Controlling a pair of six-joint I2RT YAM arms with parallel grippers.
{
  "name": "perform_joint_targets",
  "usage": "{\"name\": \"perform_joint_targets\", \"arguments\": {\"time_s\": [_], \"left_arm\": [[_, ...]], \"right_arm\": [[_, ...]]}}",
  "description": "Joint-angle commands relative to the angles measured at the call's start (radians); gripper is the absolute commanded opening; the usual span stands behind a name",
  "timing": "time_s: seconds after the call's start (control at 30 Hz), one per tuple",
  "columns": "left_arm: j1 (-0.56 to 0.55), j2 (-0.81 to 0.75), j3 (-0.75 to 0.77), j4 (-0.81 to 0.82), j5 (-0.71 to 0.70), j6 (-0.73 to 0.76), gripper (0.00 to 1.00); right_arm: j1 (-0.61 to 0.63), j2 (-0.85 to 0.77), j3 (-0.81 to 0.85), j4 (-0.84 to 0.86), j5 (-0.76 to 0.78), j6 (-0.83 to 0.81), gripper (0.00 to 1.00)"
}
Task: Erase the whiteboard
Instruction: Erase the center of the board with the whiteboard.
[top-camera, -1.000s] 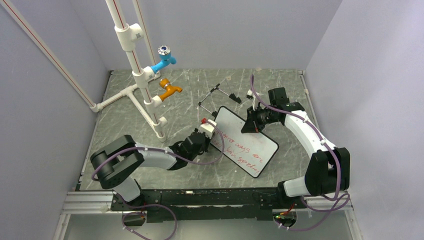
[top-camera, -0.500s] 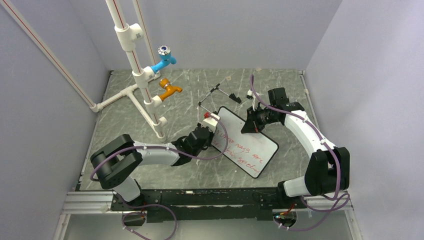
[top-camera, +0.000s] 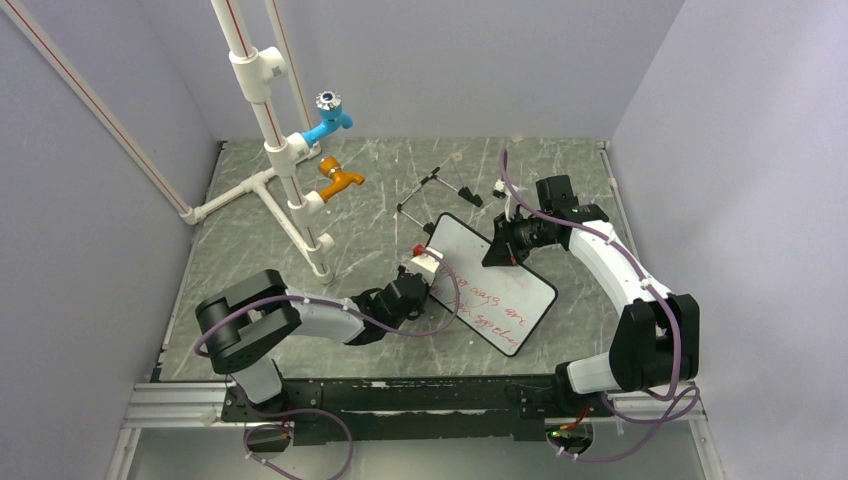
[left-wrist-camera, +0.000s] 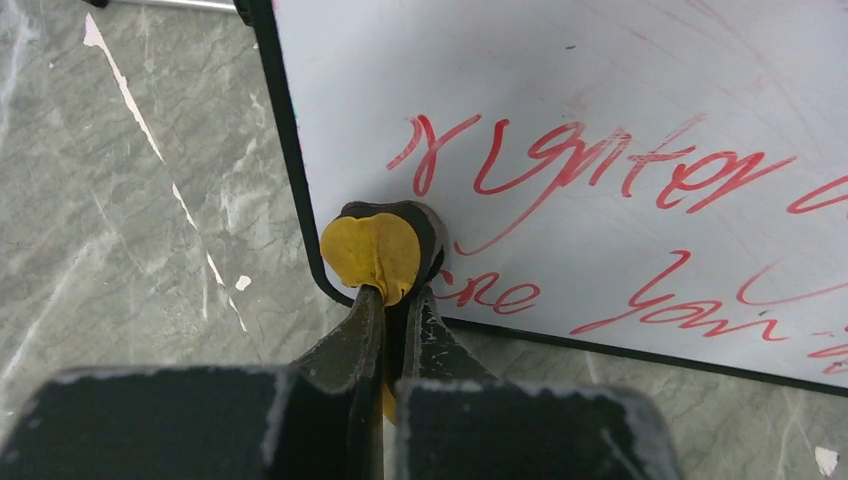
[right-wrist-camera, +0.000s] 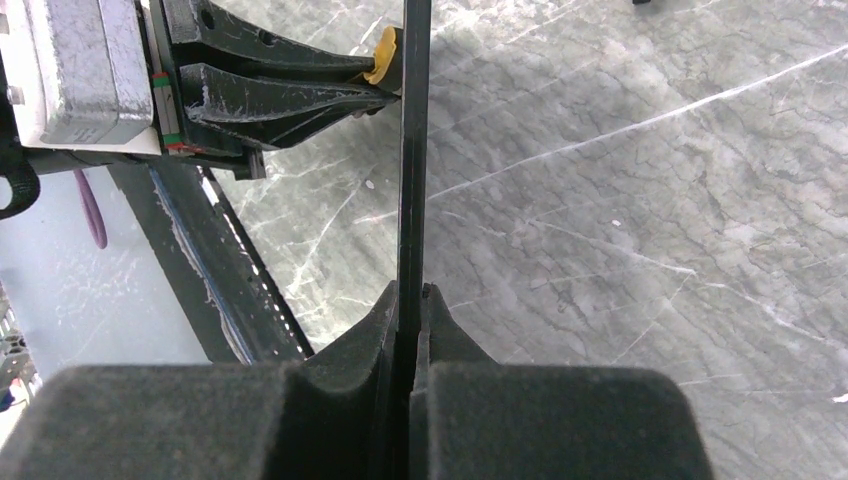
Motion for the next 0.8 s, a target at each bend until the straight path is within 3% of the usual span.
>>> {"name": "perform_joint_targets", "arguments": {"time_s": [0.0,0.2,0.77], "left_arm": [[0.01,-0.046,0.111,-0.103,0.123,0.063,0.0],[0.042,-0.068,0.218,-0.155,0.178,0.113,0.0],[0.056,-0.133,0.256,-0.182,0.192,0.161,0.0]], "right_arm": [[0.03,0.011,-0.015,0.029,-0.068,-0.14,0.0],[0.03,0.009,-0.017,0.029,-0.062,-0.142,0.0],[0.03,0.017,-0.017,0.03,-0.057,-0.142,0.0]]}}
